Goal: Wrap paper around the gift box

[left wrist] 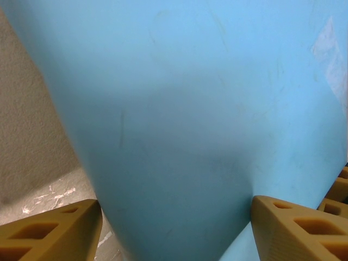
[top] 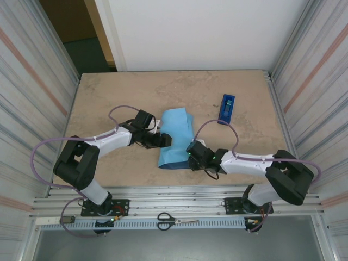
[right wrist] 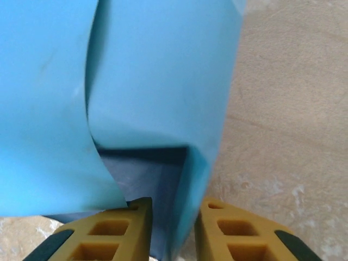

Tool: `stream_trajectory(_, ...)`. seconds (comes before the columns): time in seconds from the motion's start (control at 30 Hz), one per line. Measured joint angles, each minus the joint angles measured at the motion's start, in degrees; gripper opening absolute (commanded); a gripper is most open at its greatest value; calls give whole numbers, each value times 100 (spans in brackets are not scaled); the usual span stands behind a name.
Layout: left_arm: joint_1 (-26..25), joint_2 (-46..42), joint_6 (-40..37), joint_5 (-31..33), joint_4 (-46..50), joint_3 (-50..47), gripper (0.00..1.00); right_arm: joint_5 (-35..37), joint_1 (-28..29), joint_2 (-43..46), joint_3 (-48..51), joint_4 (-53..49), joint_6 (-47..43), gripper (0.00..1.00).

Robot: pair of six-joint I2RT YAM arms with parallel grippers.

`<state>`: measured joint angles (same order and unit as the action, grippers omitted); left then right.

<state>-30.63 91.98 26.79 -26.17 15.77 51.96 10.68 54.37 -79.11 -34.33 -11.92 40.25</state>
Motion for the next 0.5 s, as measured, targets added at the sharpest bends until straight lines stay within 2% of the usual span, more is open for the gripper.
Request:
stream_trajectory(0.13, 2, 0, 0, 0, 0, 0, 71, -9, 0, 87, 203, -2, 4, 27)
stream_trajectory(0.27, 0, 0, 0, -2, 0, 0, 71, -50, 24, 61, 236, 98, 50, 10)
stream_trajectory(0.33, 0, 0, 0, -2, 0, 0, 71, -66, 44, 28, 236, 168, 85, 6)
stream_trajectory(0.43, 0, 0, 0, -2, 0, 2, 71, -61, 70, 11, 236, 192, 94, 6)
stream_trajectory(0.47, 0, 0, 0, -2, 0, 0, 71, -61, 74, 11, 236, 192, 94, 9)
stream_trajectory(0.5, 0, 0, 0, -2, 0, 0, 71, -59, 74, 11, 236, 195, 98, 15)
